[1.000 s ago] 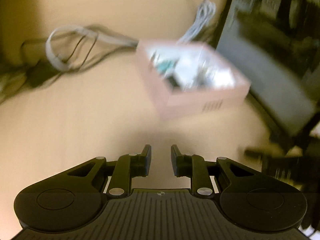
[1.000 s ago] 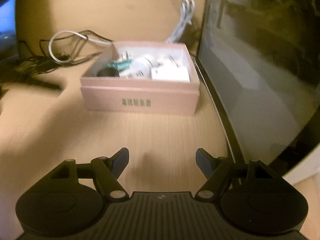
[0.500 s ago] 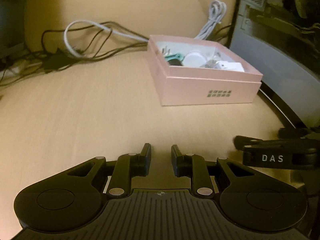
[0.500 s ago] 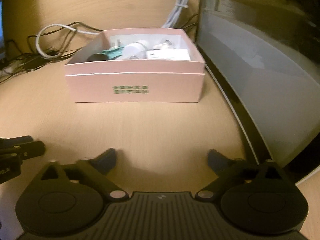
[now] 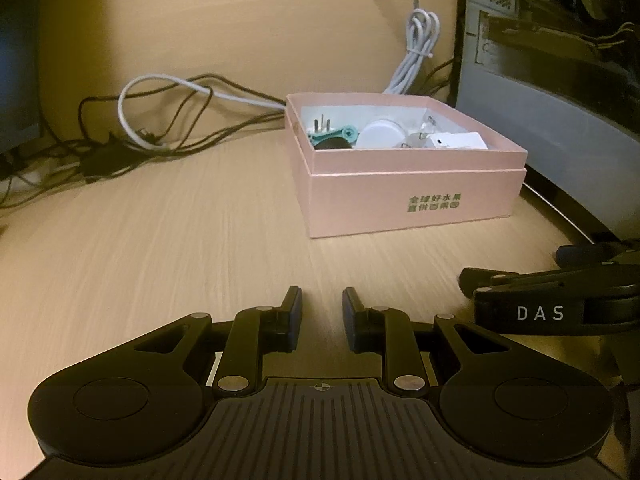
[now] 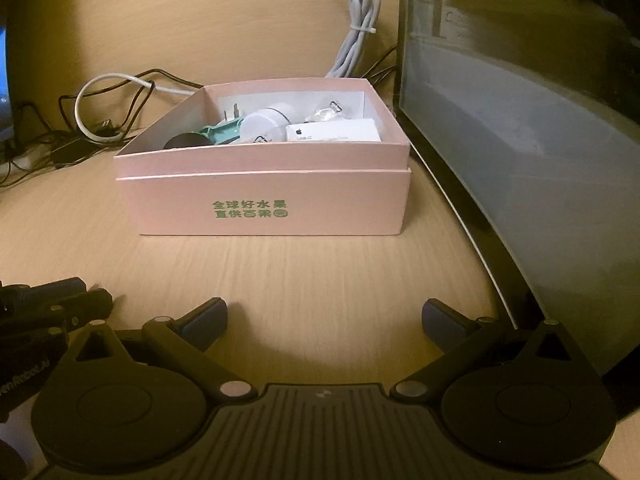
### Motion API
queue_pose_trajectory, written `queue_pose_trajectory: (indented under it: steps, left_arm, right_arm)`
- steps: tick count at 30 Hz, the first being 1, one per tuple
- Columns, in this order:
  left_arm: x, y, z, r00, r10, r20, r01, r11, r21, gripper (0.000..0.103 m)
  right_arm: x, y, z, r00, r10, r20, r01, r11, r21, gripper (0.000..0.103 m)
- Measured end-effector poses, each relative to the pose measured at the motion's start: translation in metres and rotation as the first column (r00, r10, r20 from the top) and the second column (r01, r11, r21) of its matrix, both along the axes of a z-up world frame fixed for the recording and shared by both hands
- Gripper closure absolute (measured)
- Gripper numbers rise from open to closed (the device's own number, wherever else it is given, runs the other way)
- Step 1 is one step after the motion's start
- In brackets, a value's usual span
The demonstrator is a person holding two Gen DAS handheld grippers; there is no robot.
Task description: Organize rigid objects
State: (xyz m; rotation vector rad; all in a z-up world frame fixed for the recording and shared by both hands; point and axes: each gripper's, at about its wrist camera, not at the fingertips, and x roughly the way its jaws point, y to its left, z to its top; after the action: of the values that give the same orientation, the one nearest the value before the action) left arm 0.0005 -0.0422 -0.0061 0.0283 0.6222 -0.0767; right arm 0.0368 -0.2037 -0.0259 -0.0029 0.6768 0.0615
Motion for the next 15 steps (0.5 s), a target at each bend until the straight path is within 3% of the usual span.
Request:
queue_pose_trajectory:
  steps: [9,15]
  left_arm:
    - [0.0076,0.0048,0.0008,1.000,0.023,-0.002,-0.023,0.997,-0.078,0.078]
    - [0.0070,-0.0044,0.0009,1.000,0.025,-0.002,-0.025,0.999,-0.029,0.078]
  right_arm:
    - [-0.0004,0.0019,-0.0014,1.000,-0.007,0.012,0.007,1.000,-0.003,0.000]
    - [-0.0001,0.0015,-0.0012,1.000,-0.007,0.012,0.007,1.000,-0.002,0.000]
